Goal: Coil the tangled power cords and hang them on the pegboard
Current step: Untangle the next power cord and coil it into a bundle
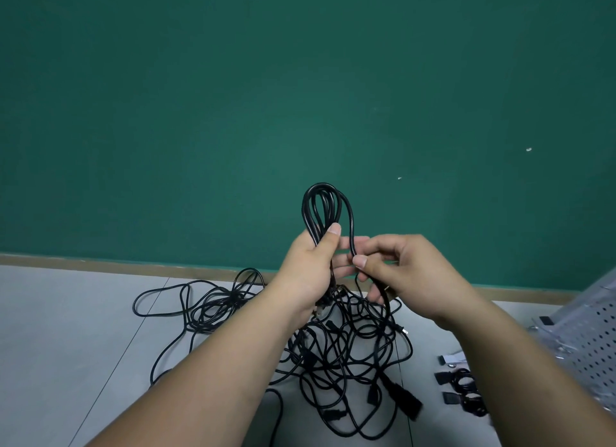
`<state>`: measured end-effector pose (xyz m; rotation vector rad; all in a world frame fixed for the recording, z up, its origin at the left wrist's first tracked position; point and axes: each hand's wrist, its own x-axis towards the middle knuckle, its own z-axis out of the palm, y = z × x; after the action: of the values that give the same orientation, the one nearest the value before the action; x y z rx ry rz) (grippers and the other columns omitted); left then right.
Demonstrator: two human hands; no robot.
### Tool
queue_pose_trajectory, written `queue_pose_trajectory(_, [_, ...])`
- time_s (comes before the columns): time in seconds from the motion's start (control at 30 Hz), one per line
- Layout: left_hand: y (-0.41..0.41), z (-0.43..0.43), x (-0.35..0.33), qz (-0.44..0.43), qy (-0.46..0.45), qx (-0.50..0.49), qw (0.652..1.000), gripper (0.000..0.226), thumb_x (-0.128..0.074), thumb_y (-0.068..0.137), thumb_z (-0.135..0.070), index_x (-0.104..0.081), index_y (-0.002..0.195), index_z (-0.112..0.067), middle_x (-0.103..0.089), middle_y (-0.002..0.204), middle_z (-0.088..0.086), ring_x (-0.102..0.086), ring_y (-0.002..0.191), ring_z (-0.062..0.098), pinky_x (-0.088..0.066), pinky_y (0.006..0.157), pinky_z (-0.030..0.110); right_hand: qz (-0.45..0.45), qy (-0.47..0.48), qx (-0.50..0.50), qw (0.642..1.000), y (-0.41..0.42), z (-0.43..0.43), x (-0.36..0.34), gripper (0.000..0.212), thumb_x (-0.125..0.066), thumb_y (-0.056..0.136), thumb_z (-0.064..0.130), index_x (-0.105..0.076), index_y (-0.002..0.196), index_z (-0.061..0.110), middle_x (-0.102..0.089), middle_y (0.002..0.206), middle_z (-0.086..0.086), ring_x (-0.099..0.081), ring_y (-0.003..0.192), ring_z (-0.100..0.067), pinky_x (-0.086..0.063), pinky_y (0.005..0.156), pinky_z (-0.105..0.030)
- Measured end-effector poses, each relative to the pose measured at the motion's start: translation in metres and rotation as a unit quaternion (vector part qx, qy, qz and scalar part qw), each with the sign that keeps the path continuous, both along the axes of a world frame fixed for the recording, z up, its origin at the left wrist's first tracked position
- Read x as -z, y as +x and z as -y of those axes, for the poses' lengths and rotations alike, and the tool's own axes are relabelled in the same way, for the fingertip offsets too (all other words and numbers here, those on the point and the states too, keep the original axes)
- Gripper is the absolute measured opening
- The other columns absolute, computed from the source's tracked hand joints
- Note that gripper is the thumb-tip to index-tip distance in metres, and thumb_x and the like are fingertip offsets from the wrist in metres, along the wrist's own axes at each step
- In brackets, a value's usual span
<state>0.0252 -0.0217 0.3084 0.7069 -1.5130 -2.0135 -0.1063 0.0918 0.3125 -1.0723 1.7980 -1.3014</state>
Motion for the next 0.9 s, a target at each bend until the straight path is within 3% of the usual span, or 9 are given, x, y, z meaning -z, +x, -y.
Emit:
queue_pose_trajectory(0.13, [0.0, -0.008, 0.0, 0.001, 0.025, -0.013, 1.0, 0.033, -0.043, 0.115, -0.028, -0.059, 0.123, 0.0, -0.082, 0.103, -0.001, -0.076, 0.079, 0.017, -0.062, 0.069, 0.027, -0.069, 0.015, 0.018, 0.997, 0.009, 0.007, 0.006, 0.007, -0.078, 0.097, 0.021, -0.076, 0.092, 0.017, -0.077, 0.101, 0.016, -0.071, 0.053, -0.024, -0.056, 0.054, -0.032])
queue_pose_trajectory(0.23, [-0.003, -0.008, 0.007, 0.014, -0.009, -0.022, 1.0, 0.033, -0.044, 0.115, -0.029, -0.061, 0.122, -0.002, -0.081, 0.11, 0.002, -0.078, 0.094, 0.023, -0.063, 0.081, 0.036, -0.181, 0.02, 0.029, 0.983, 0.015, 0.009, 0.01, 0.01, -0.079, 0.095, 0.027, -0.074, 0.087, 0.022, -0.071, 0.084, 0.033, -0.069, 0.049, -0.016, -0.051, 0.057, -0.02])
queue_pose_trajectory(0.3, [-0.005, -0.008, 0.011, 0.016, -0.027, -0.033, 0.999, 0.03, -0.046, 0.114, -0.026, -0.063, 0.121, -0.003, -0.081, 0.11, 0.003, -0.077, 0.099, 0.021, -0.06, 0.089, 0.037, -0.269, 0.018, 0.031, 0.962, 0.018, 0.009, 0.01, 0.01, -0.078, 0.095, 0.031, -0.074, 0.088, 0.025, -0.072, 0.079, 0.025, -0.064, 0.051, -0.009, -0.051, 0.058, -0.026])
queue_pose_trajectory(0.4, [-0.006, -0.006, 0.011, 0.012, -0.008, -0.045, 0.999, 0.024, -0.05, 0.113, -0.02, -0.068, 0.118, -0.005, -0.081, 0.105, 0.003, -0.075, 0.092, 0.017, -0.06, 0.082, 0.027, -0.365, 0.037, 0.024, 0.93, 0.024, 0.01, 0.009, 0.009, -0.072, 0.097, 0.039, -0.075, 0.098, 0.03, -0.074, 0.079, 0.01, -0.056, 0.057, -0.008, -0.047, 0.058, -0.028])
queue_pose_trajectory(0.57, [-0.01, 0.005, 0.007, -0.03, 0.059, -0.146, 0.987, 0.021, -0.052, 0.112, -0.017, -0.065, 0.102, -0.004, -0.08, 0.087, 0.004, -0.079, 0.095, 0.024, -0.063, 0.091, 0.041, -0.367, 0.085, -0.057, 0.925, 0.027, 0.009, 0.009, 0.012, -0.063, 0.103, 0.043, -0.067, 0.109, 0.034, -0.069, 0.076, 0.008, -0.054, 0.062, -0.005, -0.044, 0.062, -0.032])
queue_pose_trajectory(0.63, [-0.01, 0.016, 0.002, -0.076, 0.112, -0.2, 0.97, 0.015, -0.052, 0.112, -0.015, -0.06, 0.102, -0.007, -0.066, 0.072, 0.002, -0.076, 0.075, 0.023, -0.065, 0.08, 0.039, -0.349, 0.118, -0.093, 0.925, 0.025, 0.006, 0.009, 0.012, -0.058, 0.105, 0.043, -0.063, 0.101, 0.033, -0.069, 0.075, 0.006, -0.058, 0.067, -0.007, -0.045, 0.063, -0.03])
queue_pose_trajectory(0.73, [-0.003, 0.036, -0.004, -0.106, 0.191, -0.247, 0.944, 0.006, -0.054, 0.11, -0.014, -0.055, 0.105, -0.011, -0.048, 0.065, -0.001, -0.046, 0.051, 0.013, -0.056, 0.055, 0.03, -0.333, 0.148, -0.121, 0.923, 0.019, 0.003, 0.007, 0.019, -0.048, 0.11, 0.041, -0.064, 0.101, 0.036, -0.073, 0.074, 0.006, -0.063, 0.068, -0.006, -0.049, 0.065, -0.029])
queue_pose_trajectory(0.8, [0.001, 0.044, -0.002, -0.048, 0.152, -0.243, 0.957, 0.007, -0.055, 0.11, -0.016, -0.053, 0.103, -0.015, -0.045, 0.063, -0.004, -0.037, 0.049, 0.011, -0.045, 0.046, 0.025, -0.347, 0.143, -0.126, 0.918, 0.014, 0.0, 0.004, 0.021, -0.049, 0.11, 0.045, -0.067, 0.104, 0.038, -0.07, 0.073, 0.006, -0.062, 0.069, -0.007, -0.049, 0.067, -0.029])
queue_pose_trajectory(0.9, [0.003, 0.052, 0.009, 0.077, -0.014, -0.211, 0.974, 0.012, -0.057, 0.109, -0.026, -0.054, 0.099, -0.02, -0.045, 0.07, -0.002, -0.039, 0.057, 0.014, -0.046, 0.047, 0.024, -0.368, 0.114, -0.128, 0.914, 0.01, -0.006, -0.004, 0.011, -0.059, 0.106, 0.045, -0.068, 0.102, 0.04, -0.066, 0.077, 0.014, -0.057, 0.073, -0.004, -0.045, 0.065, -0.024])
